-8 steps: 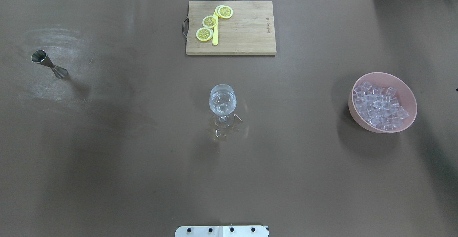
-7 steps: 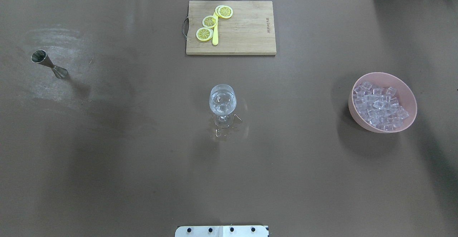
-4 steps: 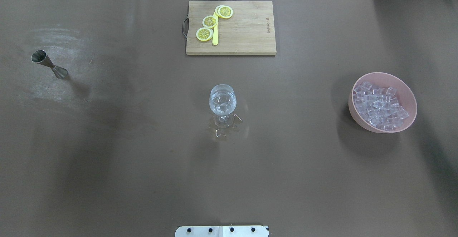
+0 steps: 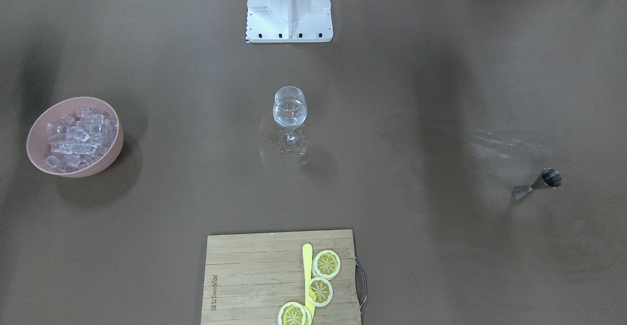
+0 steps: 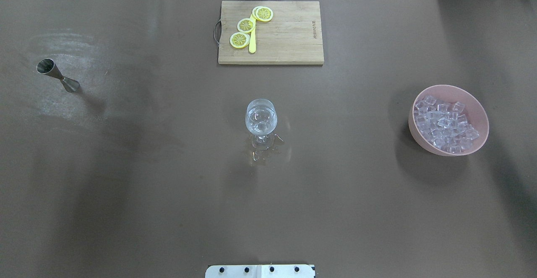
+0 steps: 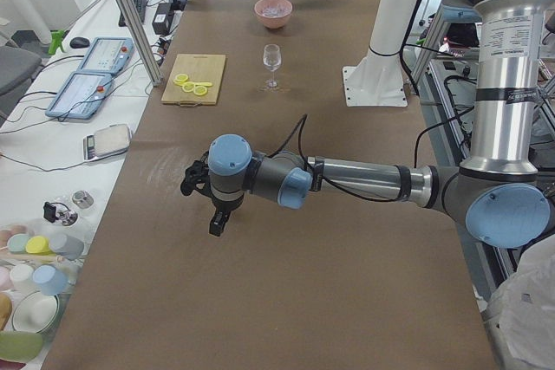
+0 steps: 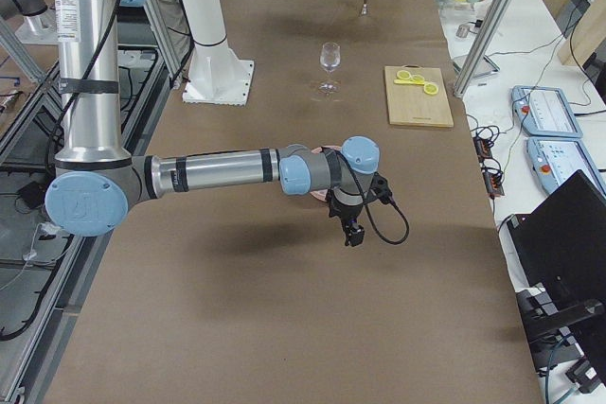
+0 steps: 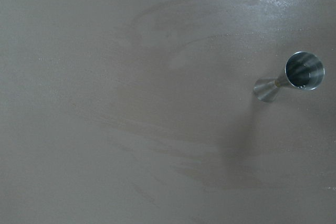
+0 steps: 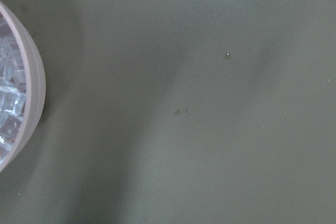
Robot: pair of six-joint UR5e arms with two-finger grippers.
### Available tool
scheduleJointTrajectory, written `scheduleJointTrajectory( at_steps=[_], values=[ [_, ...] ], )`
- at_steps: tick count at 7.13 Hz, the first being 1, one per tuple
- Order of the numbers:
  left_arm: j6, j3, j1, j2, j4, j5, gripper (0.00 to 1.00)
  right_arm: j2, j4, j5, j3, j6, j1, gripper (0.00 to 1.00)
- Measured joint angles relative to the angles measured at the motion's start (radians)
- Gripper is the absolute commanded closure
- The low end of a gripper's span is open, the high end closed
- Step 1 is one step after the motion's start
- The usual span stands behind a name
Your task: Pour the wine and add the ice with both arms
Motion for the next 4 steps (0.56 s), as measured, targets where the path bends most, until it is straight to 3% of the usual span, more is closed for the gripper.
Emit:
scheduleJointTrajectory(
  at_steps=[4],
  values=[
    [-0.144, 0.024, 0.001, 0.093, -0.272, 0.0, 0.01, 0.009, 0.0, 0.006, 0.012, 0.002, -0.003, 0.0]
  ],
)
